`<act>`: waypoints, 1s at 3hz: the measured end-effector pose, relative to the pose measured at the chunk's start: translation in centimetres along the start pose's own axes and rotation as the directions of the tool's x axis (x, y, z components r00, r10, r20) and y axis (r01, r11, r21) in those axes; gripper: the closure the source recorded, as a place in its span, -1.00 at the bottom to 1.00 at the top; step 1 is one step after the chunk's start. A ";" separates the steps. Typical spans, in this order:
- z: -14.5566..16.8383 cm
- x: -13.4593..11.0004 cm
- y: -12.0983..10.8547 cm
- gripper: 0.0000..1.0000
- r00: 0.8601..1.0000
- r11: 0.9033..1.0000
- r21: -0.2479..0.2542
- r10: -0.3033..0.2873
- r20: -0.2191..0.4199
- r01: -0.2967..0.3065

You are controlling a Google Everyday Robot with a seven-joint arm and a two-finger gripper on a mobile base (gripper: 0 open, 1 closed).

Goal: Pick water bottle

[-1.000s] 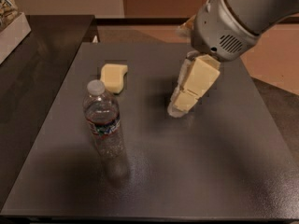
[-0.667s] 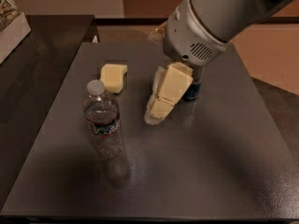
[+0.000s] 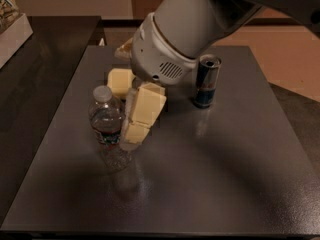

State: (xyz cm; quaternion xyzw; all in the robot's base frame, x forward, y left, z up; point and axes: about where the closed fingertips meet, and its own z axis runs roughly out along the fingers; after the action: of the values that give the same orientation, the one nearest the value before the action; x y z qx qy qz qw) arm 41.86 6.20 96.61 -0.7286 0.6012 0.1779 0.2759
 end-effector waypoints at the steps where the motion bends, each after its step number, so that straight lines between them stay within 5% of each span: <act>1: 2.1 -1.4 1.1 -1.00 0.998 0.996 -0.063 -0.056 0.021 0.058; 3: 3.4 -1.1 1.8 -0.17 0.998 0.991 -0.118 -0.063 0.012 0.064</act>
Offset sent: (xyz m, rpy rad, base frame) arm -0.0224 0.0351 -0.0377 -0.0396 0.0815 0.1593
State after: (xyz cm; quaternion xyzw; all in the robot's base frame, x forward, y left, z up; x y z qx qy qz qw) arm 40.07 8.90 94.27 -0.7617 0.5649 0.2074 0.2401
